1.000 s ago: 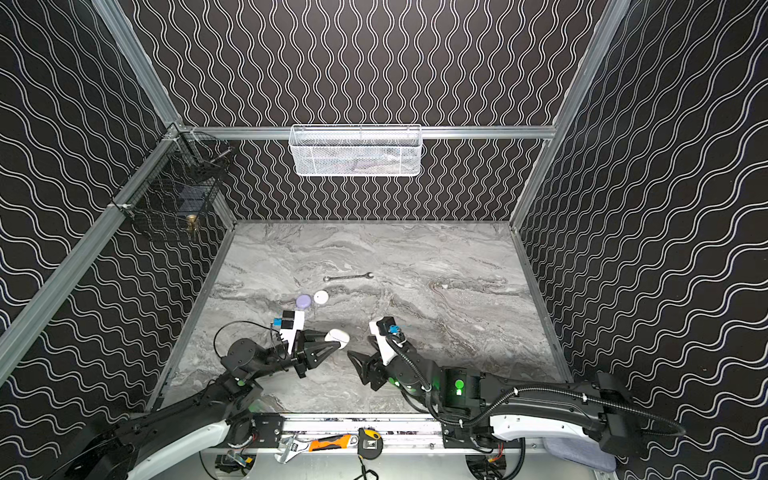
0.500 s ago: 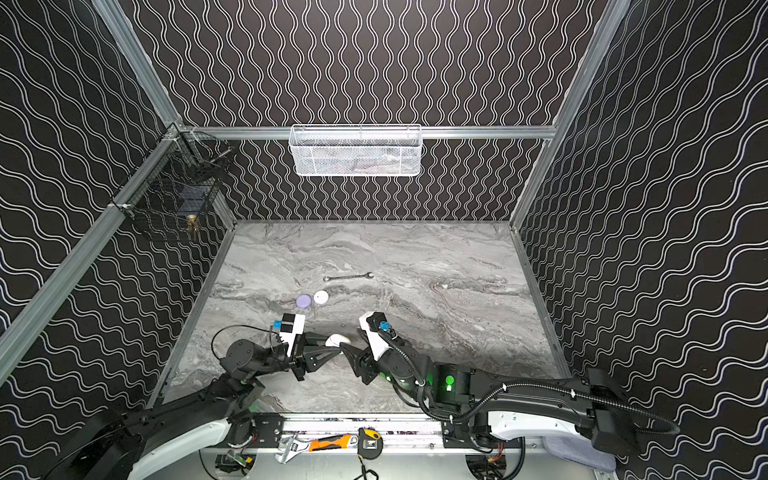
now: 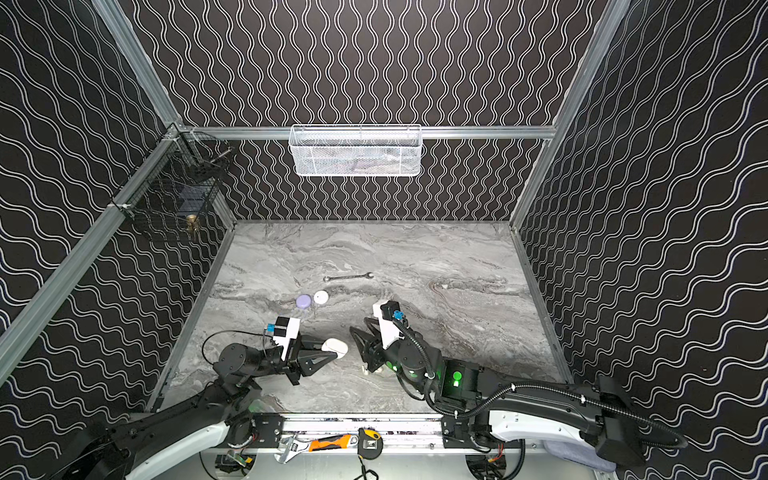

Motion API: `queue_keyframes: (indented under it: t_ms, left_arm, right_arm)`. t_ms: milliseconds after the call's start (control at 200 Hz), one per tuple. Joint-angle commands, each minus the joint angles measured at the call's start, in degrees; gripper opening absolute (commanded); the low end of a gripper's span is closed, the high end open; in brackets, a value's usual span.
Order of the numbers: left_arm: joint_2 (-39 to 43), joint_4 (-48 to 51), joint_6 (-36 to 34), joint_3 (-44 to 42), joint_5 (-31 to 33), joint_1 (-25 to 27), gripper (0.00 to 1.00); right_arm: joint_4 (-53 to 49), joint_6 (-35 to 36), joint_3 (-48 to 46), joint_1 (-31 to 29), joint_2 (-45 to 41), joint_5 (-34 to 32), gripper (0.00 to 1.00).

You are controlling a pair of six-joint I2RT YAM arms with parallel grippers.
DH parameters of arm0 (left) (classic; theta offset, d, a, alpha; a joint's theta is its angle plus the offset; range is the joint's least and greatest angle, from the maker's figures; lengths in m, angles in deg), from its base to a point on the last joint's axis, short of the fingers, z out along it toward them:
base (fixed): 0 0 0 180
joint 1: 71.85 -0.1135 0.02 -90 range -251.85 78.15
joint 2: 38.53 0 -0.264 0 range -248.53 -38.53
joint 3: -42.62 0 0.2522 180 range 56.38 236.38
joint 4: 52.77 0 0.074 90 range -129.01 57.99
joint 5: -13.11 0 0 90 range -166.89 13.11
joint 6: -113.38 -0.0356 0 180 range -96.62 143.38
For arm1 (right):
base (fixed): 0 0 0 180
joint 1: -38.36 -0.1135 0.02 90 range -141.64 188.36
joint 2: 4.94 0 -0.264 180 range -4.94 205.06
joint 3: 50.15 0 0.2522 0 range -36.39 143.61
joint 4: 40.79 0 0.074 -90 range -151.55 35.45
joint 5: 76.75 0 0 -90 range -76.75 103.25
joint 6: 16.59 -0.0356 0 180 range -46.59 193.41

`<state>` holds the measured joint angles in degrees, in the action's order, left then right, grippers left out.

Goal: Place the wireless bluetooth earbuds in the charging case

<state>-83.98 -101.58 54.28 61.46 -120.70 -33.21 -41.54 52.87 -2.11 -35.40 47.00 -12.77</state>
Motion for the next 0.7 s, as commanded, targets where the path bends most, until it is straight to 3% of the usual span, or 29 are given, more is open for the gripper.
queue_keyframes:
  t_ms: [0, 90, 180, 320, 581, 691]
  left_arm:
    - [1.24, 2.23, -2.01, 1.34, 1.07, -0.01, 0.00]
    - [2.99, 6.76, -3.15, 2.48, 1.49, -0.05, 0.00]
    - [4.41, 9.11, -3.67, 3.32, 1.14, -0.02, 0.00]
    - [5.31, 10.32, -3.48, 4.25, -0.54, 0.01, 0.00]
    - [6.17, 11.05, -2.83, 5.32, -2.11, -0.02, 0.00]
    - [7.07, 12.32, -3.12, 6.05, -2.92, -0.04, 0.00]
  right_arm:
    - [-1.82, -1.27, 0.00, -0.06, -2.62, 0.39, 0.50]
    - [-4.73, -1.09, -0.08, -0.07, -6.27, 3.26, 0.54]
    - [-1.68, 3.17, -1.47, -0.15, -8.40, 13.03, 0.64]
    - [3.66, 5.20, -1.76, -0.08, -4.20, 20.51, 0.68]
    - [8.59, 5.76, -0.64, -0.10, 2.05, 22.32, 0.47]
    - [11.68, 6.33, -2.34, -0.08, 1.44, 23.40, 0.43]
